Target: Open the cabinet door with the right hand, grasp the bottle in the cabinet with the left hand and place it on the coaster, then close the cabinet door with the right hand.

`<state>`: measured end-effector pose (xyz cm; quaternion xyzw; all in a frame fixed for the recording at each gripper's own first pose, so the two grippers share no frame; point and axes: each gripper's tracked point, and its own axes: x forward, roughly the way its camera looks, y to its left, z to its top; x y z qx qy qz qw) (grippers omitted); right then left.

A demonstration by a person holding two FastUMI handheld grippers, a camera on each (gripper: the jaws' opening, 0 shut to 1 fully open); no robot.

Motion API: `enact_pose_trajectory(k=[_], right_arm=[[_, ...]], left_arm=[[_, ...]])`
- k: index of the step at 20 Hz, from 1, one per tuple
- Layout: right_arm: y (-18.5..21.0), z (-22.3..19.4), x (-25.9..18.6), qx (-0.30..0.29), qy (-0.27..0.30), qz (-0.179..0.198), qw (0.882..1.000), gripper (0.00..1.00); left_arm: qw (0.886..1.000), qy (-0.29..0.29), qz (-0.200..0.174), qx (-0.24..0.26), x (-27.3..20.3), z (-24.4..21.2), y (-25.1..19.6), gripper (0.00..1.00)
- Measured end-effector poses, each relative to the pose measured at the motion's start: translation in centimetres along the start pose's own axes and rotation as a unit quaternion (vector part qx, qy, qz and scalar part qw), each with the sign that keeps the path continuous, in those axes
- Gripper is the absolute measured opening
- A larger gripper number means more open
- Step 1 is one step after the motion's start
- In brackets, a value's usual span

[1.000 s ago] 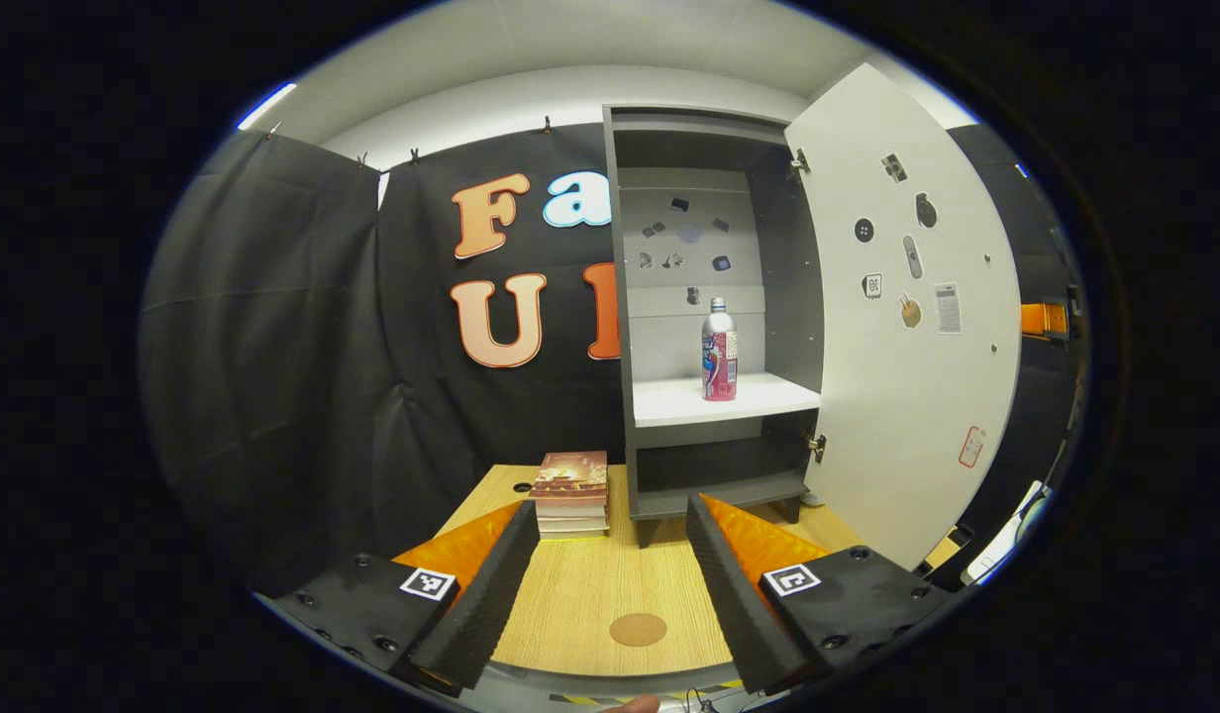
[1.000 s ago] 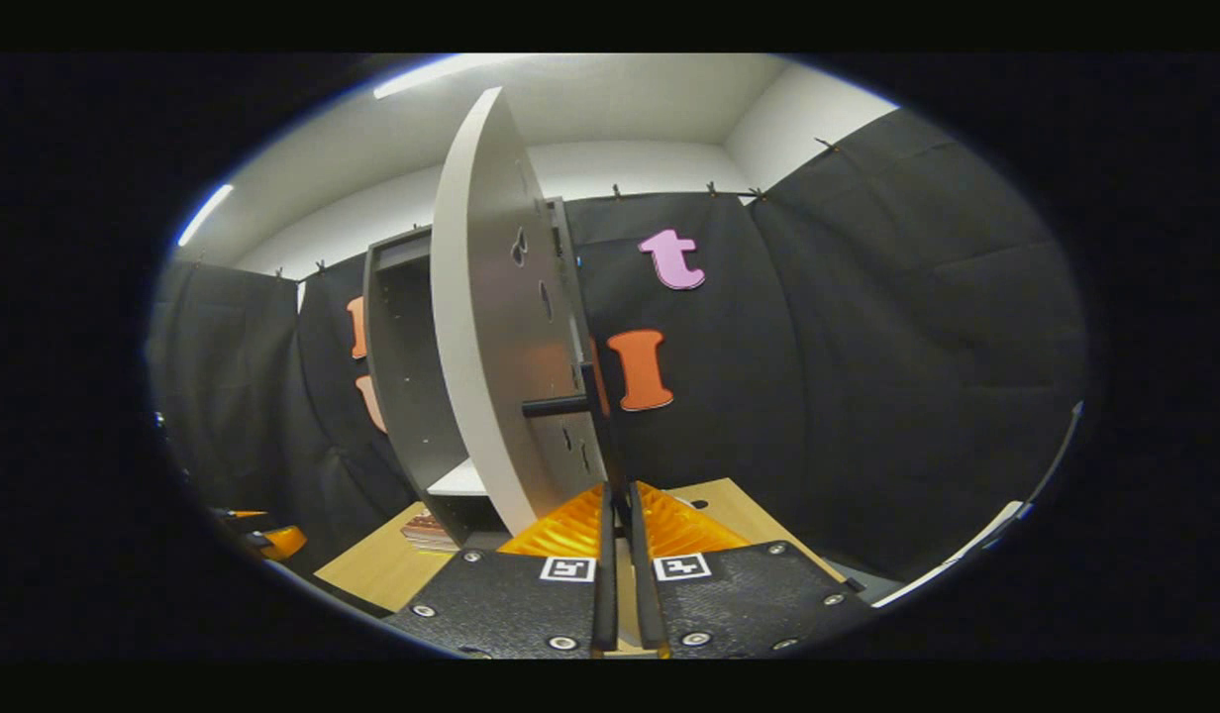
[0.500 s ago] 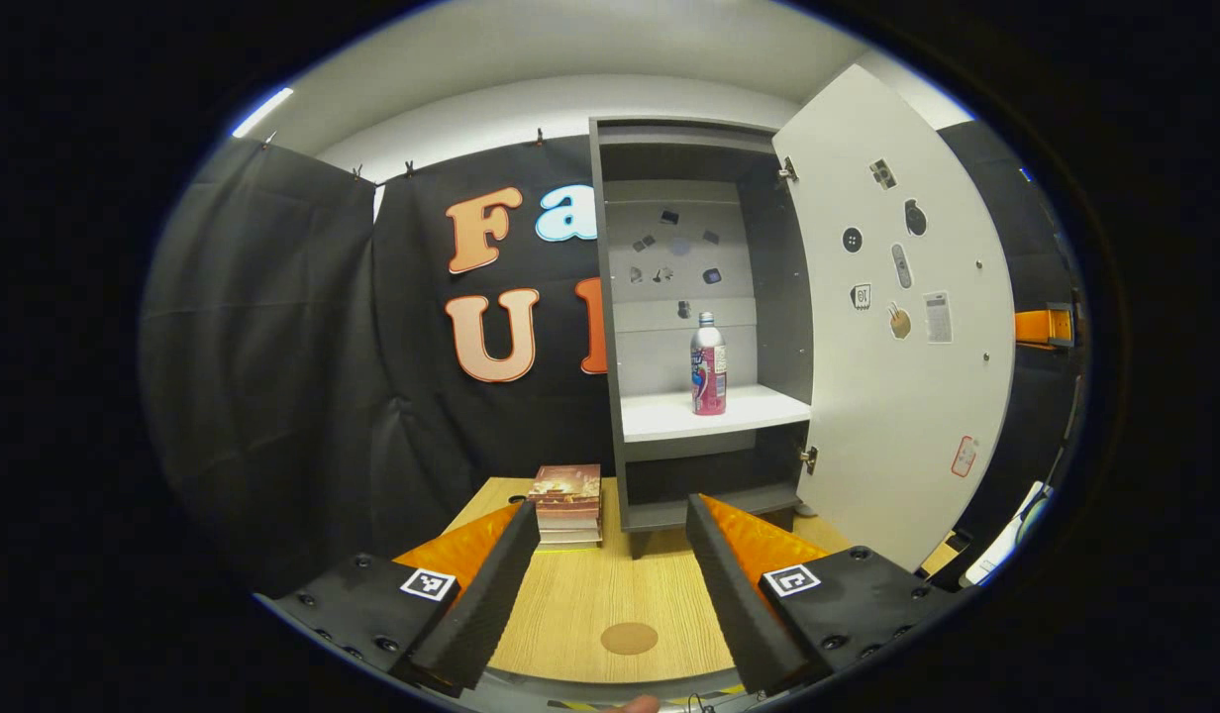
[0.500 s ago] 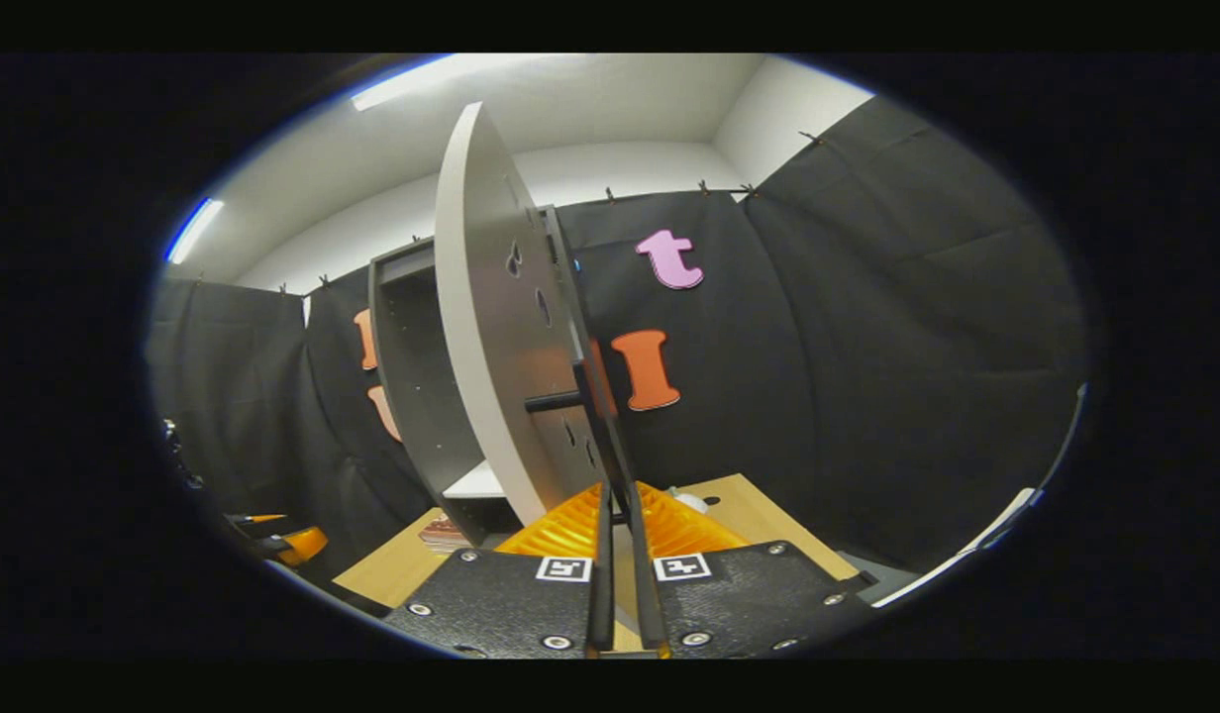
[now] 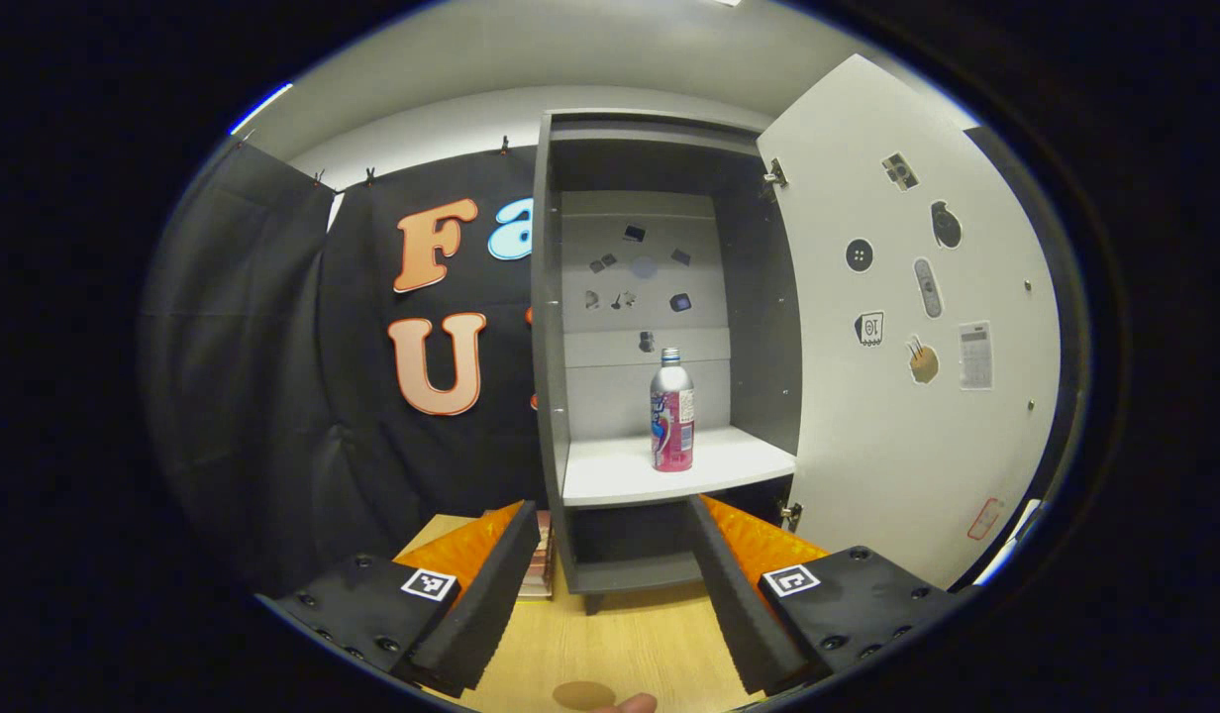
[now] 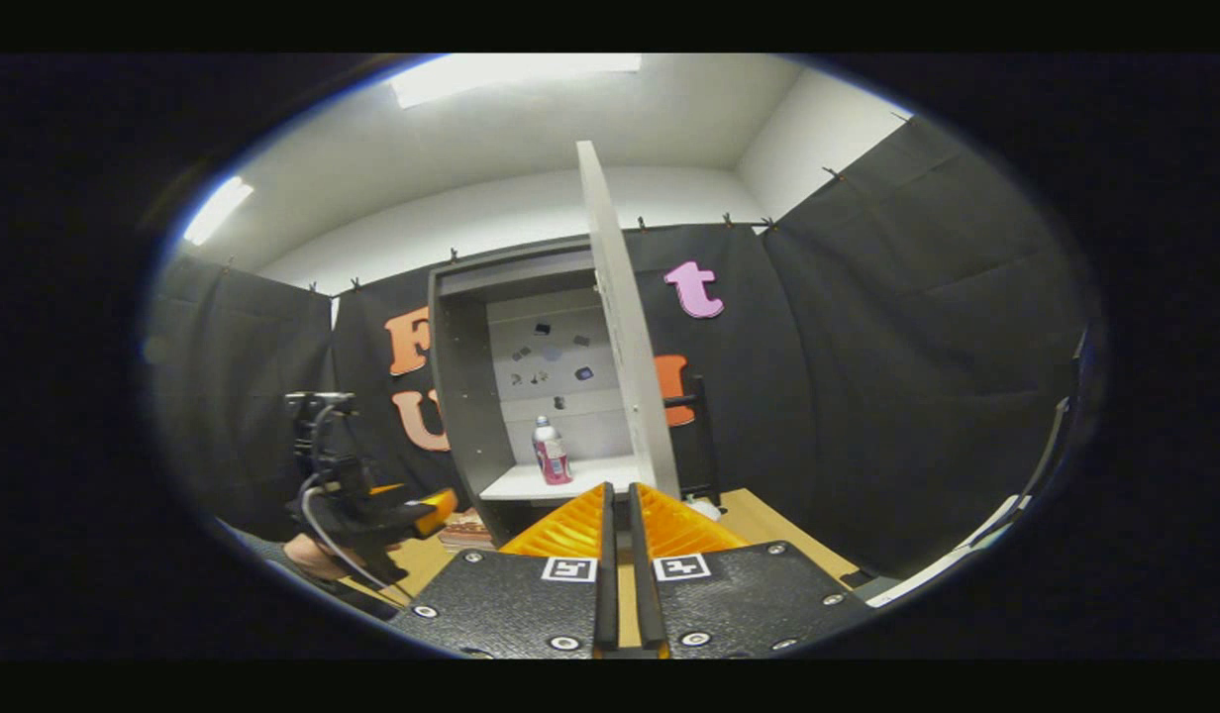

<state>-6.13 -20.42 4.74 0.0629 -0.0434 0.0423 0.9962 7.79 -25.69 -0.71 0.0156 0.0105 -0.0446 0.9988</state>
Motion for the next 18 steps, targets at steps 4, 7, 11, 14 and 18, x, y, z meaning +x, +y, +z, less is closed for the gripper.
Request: enact_pose_trajectory(k=[4,7,11,14,18], right_arm=[[1.3,-1.4,2.1,-0.01,0.014,-0.017,1.0,0.0],[2.6,-2.2,5.1,0.005,0.01,-0.022,1.0,0.06],[3.0,-4.6,9.1,0.016,0.046,-0.038,0.998,0.23],[3.3,-5.5,11.0,0.017,0.069,-0.047,0.996,0.25],[3.3,-6.5,13.3,0.01,0.086,-0.061,0.994,0.27]], left_arm=[[1.0,-0.008,-0.022,-0.005,7.4,0.9,-2.1,0.97],[0.999,-0.014,-0.032,-0.005,13.4,1.1,-3.1,0.96],[0.999,-0.002,-0.05,-0.018,20.0,0.3,-4.2,0.96],[0.998,0.003,-0.065,-0.022,23.8,-0.2,-5.3,0.98],[0.997,0.003,-0.075,-0.018,27.6,-0.7,-6.3,0.97]])
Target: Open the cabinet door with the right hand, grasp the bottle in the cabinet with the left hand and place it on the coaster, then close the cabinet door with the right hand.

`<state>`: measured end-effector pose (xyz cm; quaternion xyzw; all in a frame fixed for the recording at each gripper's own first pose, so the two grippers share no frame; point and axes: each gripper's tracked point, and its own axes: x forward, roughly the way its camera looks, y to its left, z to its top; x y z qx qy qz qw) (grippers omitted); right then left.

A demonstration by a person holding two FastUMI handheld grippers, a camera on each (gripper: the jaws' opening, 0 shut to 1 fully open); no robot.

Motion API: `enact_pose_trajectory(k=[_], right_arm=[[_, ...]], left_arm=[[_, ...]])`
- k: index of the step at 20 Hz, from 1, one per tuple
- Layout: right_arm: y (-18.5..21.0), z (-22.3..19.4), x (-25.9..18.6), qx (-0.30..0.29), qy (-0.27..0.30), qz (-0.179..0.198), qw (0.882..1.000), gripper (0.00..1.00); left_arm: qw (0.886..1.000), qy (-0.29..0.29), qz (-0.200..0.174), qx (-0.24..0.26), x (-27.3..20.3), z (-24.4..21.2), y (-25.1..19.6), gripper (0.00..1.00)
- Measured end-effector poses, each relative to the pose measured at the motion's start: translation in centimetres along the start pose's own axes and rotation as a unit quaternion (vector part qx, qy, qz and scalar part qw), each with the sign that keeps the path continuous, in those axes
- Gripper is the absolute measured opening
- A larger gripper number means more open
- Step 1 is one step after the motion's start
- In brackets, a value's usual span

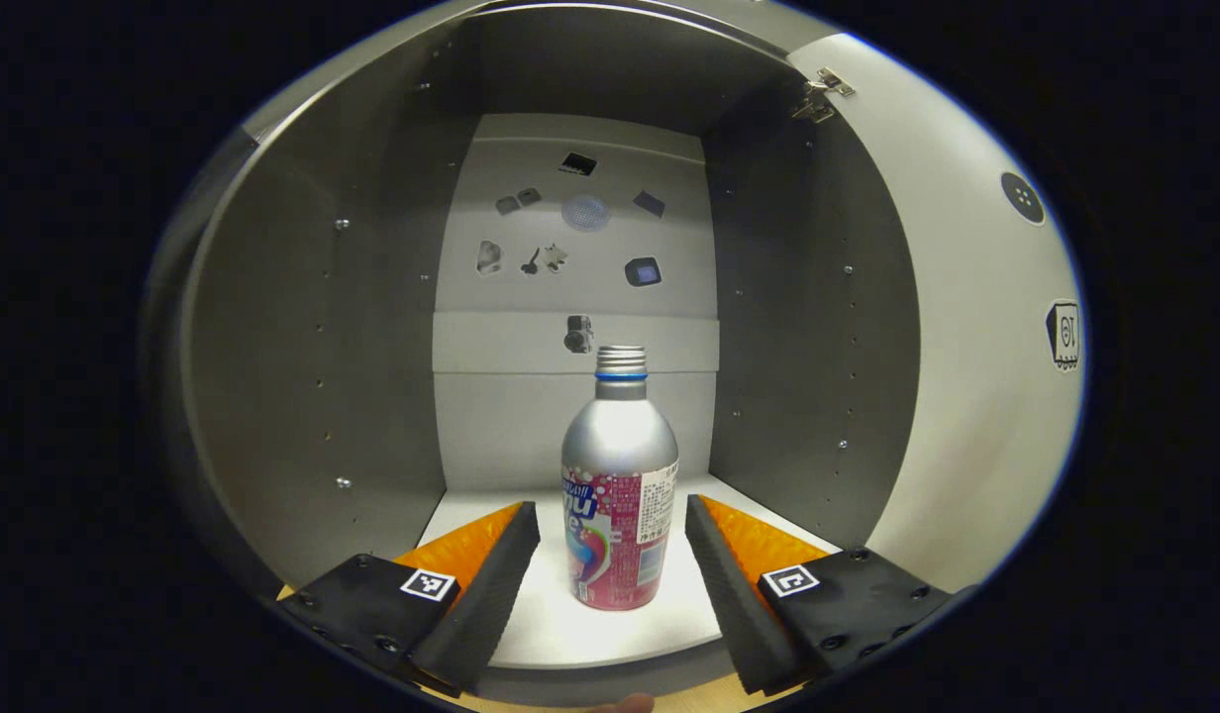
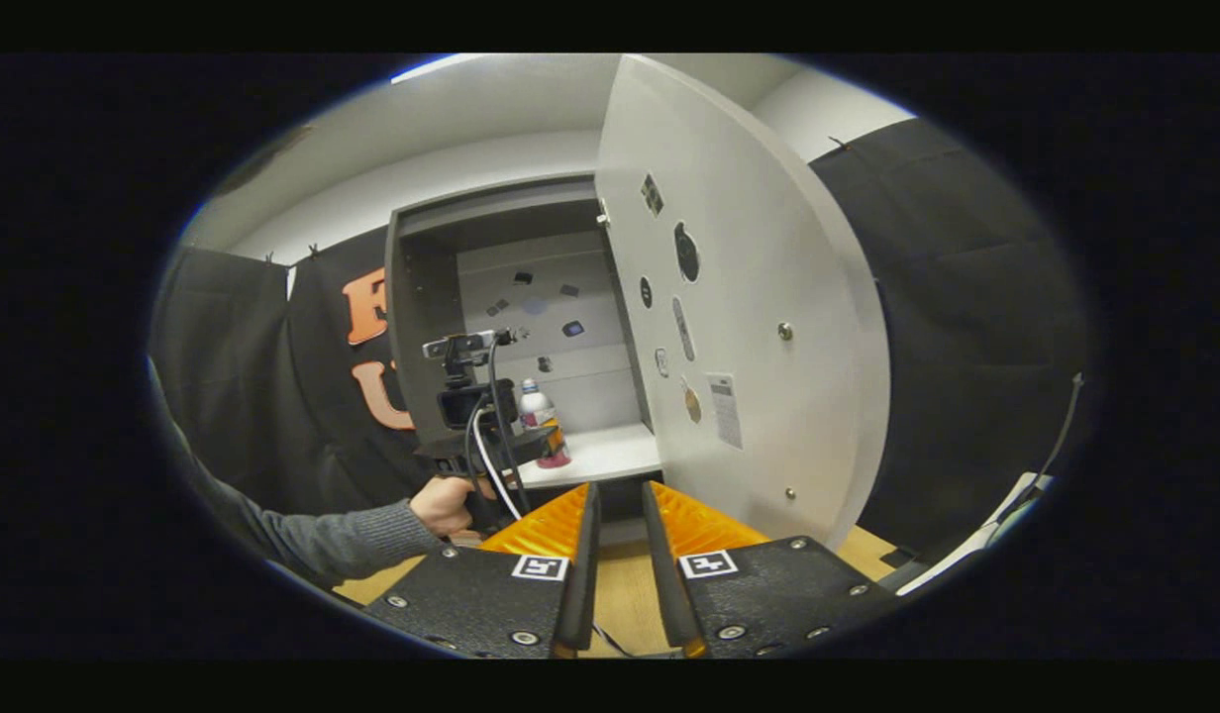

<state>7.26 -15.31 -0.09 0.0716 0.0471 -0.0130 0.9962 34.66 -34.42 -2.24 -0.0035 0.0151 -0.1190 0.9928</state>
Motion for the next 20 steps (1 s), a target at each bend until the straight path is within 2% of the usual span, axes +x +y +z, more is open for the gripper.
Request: enact_pose_trajectory(k=[6,7,9,15,20], right_arm=[[-0.7,-1.1,1.1,0.017,0.017,-0.015,1.0,0.27],[-0.7,-1.3,1.1,0.023,0.02,-0.016,0.999,0.27],[-1.0,-1.6,0.8,0.025,0.024,-0.019,0.999,0.27],[-1.2,-2.2,-1.0,0.021,0.031,-0.009,0.999,0.27],[-0.6,-3.6,-4.3,0.015,0.042,0.013,0.999,0.27]], left_arm=[[1.0,-0.006,0.001,0.019,3.1,-0.1,-0.1,0.96],[1.0,-0.008,-0.002,0.018,2.6,0.2,-0.2,0.85],[1.0,-0.013,-0.002,0.015,2.2,0.7,-0.2,0.85],[0.998,-0.046,0.007,0.032,-3.3,2.8,0.7,0.86],[0.998,-0.044,0.024,0.028,-9.8,1.1,2.2,0.86]])
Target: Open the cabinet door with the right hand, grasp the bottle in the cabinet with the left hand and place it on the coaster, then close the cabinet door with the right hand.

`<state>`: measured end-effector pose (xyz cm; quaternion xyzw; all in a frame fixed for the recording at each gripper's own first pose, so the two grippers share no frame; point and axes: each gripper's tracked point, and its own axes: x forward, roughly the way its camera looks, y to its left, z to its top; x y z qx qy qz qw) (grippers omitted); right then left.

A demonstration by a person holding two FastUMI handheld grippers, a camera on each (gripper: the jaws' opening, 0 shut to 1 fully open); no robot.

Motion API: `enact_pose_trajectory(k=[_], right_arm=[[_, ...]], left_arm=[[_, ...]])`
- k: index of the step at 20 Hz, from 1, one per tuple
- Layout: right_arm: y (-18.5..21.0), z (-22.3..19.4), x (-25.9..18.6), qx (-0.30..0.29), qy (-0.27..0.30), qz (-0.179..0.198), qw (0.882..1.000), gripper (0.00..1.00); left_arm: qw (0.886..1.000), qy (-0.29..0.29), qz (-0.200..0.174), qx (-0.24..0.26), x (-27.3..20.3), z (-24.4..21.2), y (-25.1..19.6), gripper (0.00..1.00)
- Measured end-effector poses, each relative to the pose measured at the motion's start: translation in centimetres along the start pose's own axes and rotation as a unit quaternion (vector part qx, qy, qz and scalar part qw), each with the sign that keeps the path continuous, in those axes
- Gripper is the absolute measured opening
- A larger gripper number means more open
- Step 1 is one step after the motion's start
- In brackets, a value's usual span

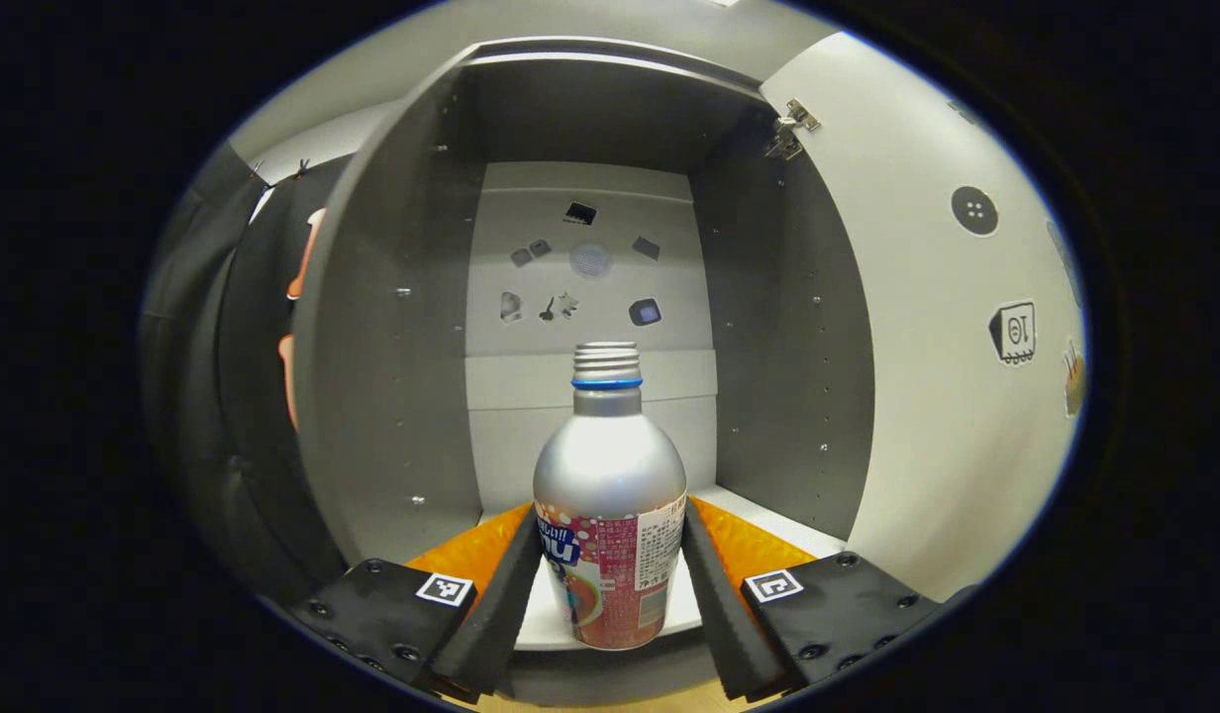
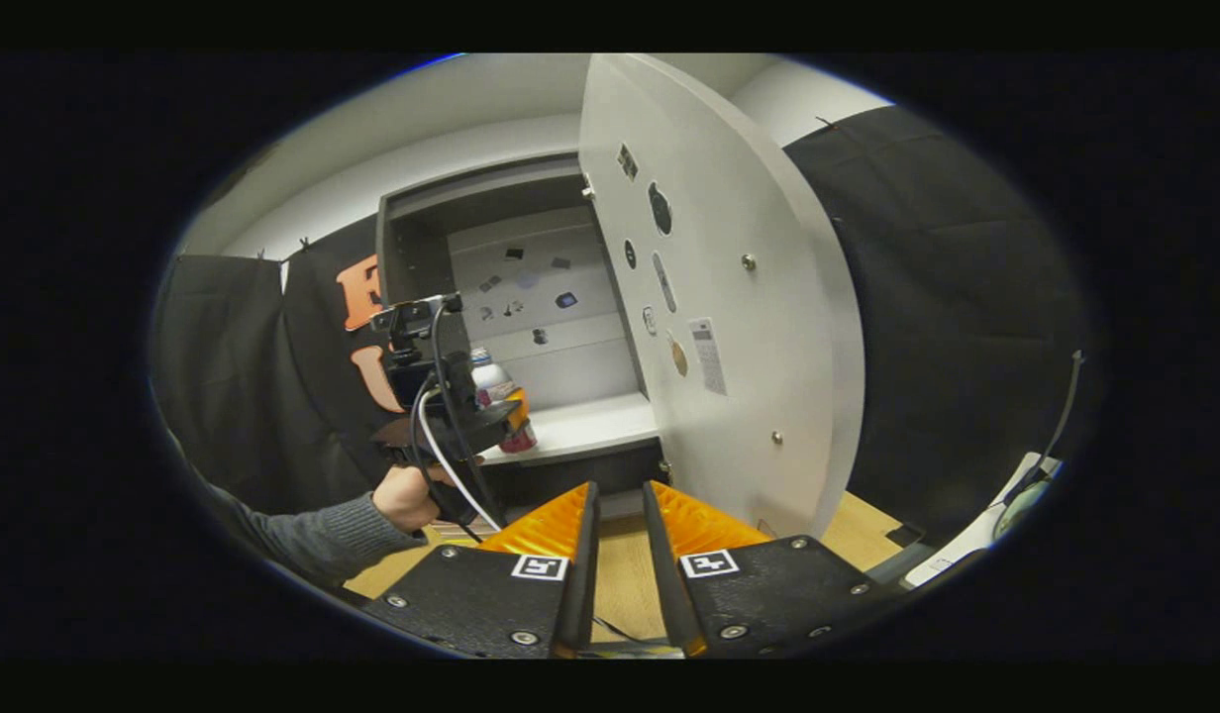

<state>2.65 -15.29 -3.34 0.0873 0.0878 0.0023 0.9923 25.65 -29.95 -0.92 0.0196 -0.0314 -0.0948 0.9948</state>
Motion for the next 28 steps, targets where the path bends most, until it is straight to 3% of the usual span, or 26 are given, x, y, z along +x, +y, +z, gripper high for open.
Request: enact_pose_trajectory(k=[1,2,6,13,23,28], right_arm=[[0.3,-0.3,-0.6,0.003,0.001,0.006,1.0,0.22],[0.5,-0.8,-1.3,0.008,0.004,0.013,1.0,0.27],[1.0,-3.0,-4.0,0.016,0.026,0.03,0.999,0.27],[2.5,-6.9,-6.3,0.022,0.071,0.06,0.995,0.27],[4.3,-12.6,-4.8,0.019,0.153,0.077,0.985,0.27],[5.1,-14.4,-3.8,0.013,0.183,0.084,0.979,0.27]], left_arm=[[1.0,0.007,0.002,0.002,-1.5,-0.9,0.3,0.85],[1.0,0.016,0.009,0.011,-3.3,-2.0,0.8,0.86],[0.998,0.043,0.024,0.041,-9.8,-6.6,2.0,0.85],[0.99,0.131,0.054,0.017,-18.7,-18.2,4.8,0.85],[0.98,0.182,0.082,-0.024,-22.2,-28.8,7.0,0.85],[0.979,0.187,0.082,-0.029,-23.2,-30.9,6.8,0.86]])
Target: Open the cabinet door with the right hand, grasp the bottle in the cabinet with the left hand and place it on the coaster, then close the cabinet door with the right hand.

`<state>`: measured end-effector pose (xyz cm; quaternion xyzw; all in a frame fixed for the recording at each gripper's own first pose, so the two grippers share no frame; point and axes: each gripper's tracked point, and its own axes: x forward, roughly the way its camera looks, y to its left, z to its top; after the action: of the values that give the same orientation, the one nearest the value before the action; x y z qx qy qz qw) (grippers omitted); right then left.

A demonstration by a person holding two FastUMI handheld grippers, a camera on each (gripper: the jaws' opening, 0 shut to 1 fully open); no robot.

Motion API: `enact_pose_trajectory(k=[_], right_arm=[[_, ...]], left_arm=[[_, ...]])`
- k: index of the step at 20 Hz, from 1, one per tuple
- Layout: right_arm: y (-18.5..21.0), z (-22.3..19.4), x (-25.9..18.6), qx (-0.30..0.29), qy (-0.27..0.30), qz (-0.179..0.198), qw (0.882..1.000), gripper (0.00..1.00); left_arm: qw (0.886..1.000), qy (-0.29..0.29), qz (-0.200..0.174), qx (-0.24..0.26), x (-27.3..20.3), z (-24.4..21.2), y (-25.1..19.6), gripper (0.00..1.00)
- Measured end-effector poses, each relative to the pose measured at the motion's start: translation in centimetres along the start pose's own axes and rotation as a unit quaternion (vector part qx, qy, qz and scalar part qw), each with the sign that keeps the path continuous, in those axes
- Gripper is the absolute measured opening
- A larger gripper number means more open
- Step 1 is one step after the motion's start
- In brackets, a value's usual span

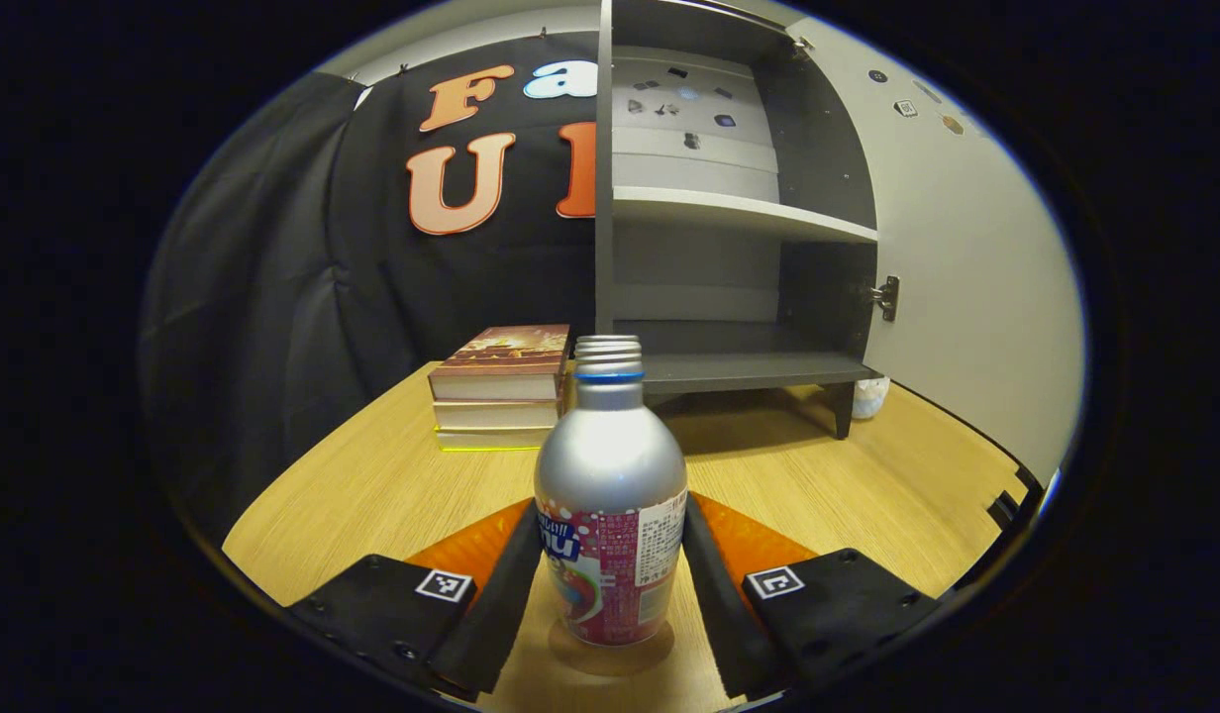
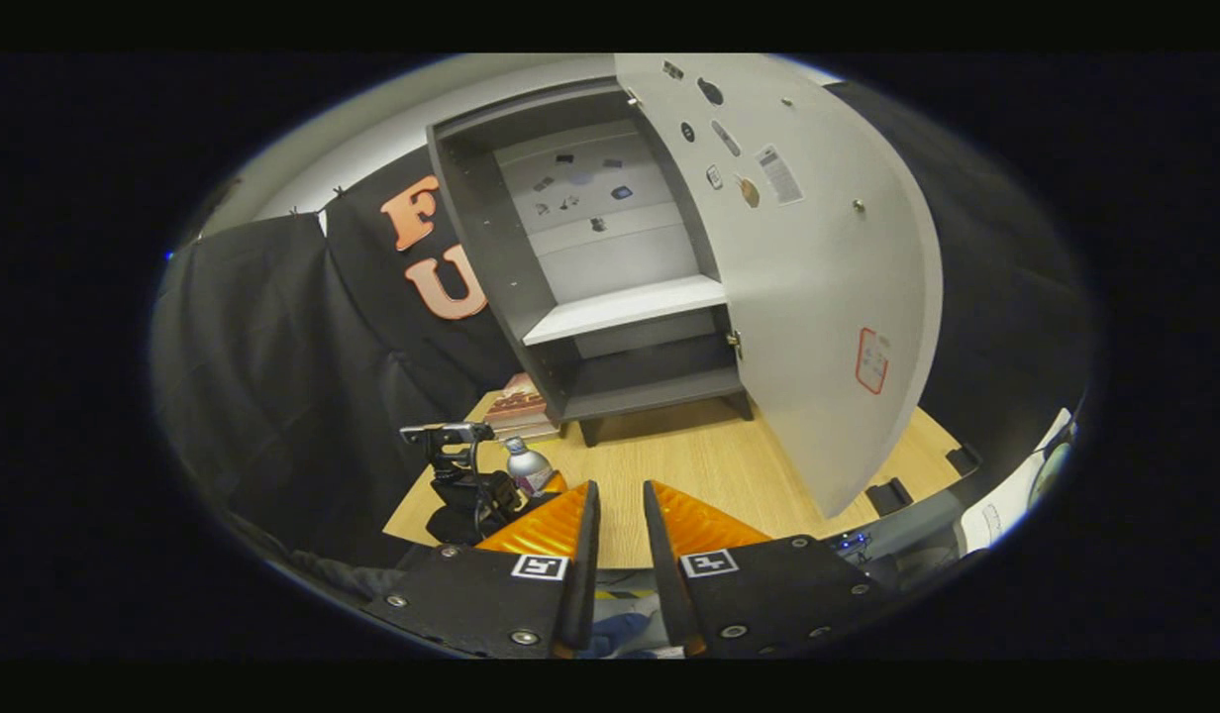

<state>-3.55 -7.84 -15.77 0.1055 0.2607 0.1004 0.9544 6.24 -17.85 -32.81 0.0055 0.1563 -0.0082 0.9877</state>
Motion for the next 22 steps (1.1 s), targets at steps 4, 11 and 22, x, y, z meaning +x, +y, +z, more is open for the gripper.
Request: enact_pose_trajectory(k=[4,11,22], right_arm=[[0.1,-1.3,0.4,-0.01,0.022,-0.004,1.0,0.27],[0.2,-1.3,0.5,0.002,0.024,-0.003,1.0,0.28],[0.5,-1.7,-0.1,0.008,0.028,-0.007,1.0,0.28]], left_arm=[[1.0,0.011,0.003,0.001,0.1,-1.7,0.1,0.85],[1.0,0.005,0.005,-0.011,-0.7,-2.2,0.0,0.86],[1.0,0.015,0.021,0.004,-2.7,-3.3,-0.2,0.87]])
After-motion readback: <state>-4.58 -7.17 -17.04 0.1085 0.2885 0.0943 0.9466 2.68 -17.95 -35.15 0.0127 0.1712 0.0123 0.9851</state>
